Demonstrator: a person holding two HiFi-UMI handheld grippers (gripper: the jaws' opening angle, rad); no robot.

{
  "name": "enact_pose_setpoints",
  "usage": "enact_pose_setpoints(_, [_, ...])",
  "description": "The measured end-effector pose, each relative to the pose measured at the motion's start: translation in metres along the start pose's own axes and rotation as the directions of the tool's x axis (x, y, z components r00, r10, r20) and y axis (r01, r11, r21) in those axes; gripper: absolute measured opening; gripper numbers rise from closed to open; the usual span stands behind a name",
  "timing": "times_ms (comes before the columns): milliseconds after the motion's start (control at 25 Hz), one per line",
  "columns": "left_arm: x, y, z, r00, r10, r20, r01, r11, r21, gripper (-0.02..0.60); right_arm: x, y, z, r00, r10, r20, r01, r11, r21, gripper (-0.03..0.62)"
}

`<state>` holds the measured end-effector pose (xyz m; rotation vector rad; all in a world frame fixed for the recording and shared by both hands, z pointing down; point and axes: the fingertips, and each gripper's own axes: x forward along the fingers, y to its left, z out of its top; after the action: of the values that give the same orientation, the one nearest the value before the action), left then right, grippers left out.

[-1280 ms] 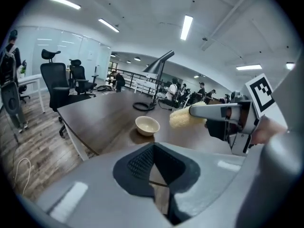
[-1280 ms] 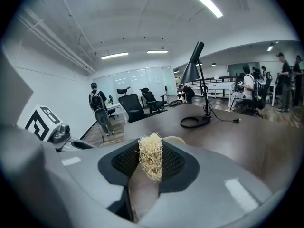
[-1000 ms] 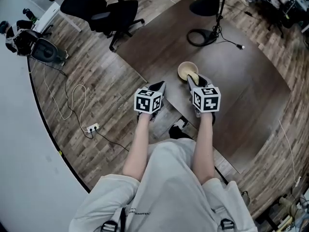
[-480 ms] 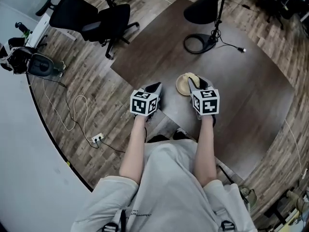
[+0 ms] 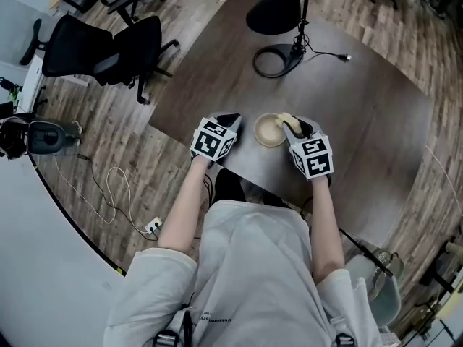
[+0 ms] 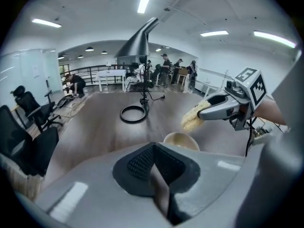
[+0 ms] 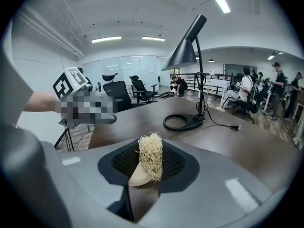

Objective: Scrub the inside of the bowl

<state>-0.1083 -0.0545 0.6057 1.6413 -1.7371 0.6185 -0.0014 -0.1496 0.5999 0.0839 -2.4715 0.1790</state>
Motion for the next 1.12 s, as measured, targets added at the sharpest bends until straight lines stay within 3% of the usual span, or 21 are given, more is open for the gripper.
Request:
enact_pose_setpoints(240, [0.029, 0.009, 0.019, 0.983, -0.162, -0.083, 0.173, 0.972, 0.16, 0.0, -0.001, -0.001, -0.007, 0.99, -0.141, -0.026, 0.143, 0.983, 0.112, 0.132])
enact_pose_setpoints(440, [0.043, 0.009, 0.026, 0.958, -0.254, -0.135, 0.283, 0.919, 0.274, 0.0, 0.0, 0.005, -0.003, 0.968, -0.245, -0.043, 0.249, 0.952, 0.178, 0.132])
enact_pose_setpoints(560, [0.051, 0.008, 0.026, 0.938, -0.298, -0.176, 0.343, 0.874, 0.345, 0.0, -0.001, 0.007, -0.007, 0.95, -0.305, -0.06, 0.311, 0.927, 0.209, 0.133])
enact_pose_setpoints(680, [0.067, 0.005, 0.025, 0.921, -0.324, -0.217, 0.389, 0.788, 0.478, 0.0, -0.002, 0.006, -0.014, 0.925, -0.371, -0.08, 0.379, 0.894, 0.241, 0.133])
enact_pose_setpoints(760, [0.075, 0.002, 0.024, 0.909, -0.335, -0.25, 0.417, 0.698, 0.582, 0.0, -0.002, 0.007, -0.018, 0.909, -0.407, -0.088, 0.415, 0.871, 0.263, 0.133])
enact_pose_setpoints(880, [0.075, -0.01, 0.02, 0.891, -0.341, -0.298, 0.445, 0.536, 0.717, 0.0, -0.002, 0.013, -0.022, 0.888, -0.447, -0.108, 0.458, 0.846, 0.273, 0.133])
enact_pose_setpoints(920, [0.077, -0.015, 0.02, 0.884, -0.346, -0.313, 0.457, 0.506, 0.731, 0.0, -0.004, 0.014, -0.023, 0.88, -0.46, -0.115, 0.473, 0.837, 0.276, 0.133])
enact_pose_setpoints(960, [0.082, -0.018, 0.018, 0.871, -0.362, -0.332, 0.482, 0.504, 0.717, 0.0, -0.006, 0.015, -0.023, 0.873, -0.472, -0.121, 0.486, 0.827, 0.282, 0.133])
enact_pose_setpoints(1000, [0.086, -0.021, 0.016, 0.85, -0.389, -0.354, 0.521, 0.527, 0.671, 0.0, -0.009, 0.016, -0.023, 0.868, -0.481, -0.124, 0.496, 0.819, 0.29, 0.133])
enact_pose_setpoints(1080, [0.092, -0.024, 0.007, 0.802, -0.45, -0.392, 0.597, 0.602, 0.53, 0.0, -0.013, 0.023, -0.023, 0.858, -0.497, -0.132, 0.512, 0.805, 0.299, 0.133])
enact_pose_setpoints(1120, [0.094, -0.023, 0.005, 0.791, -0.46, -0.402, 0.61, 0.63, 0.48, 0.0, -0.016, 0.025, -0.023, 0.851, -0.507, -0.136, 0.524, 0.799, 0.297, 0.133])
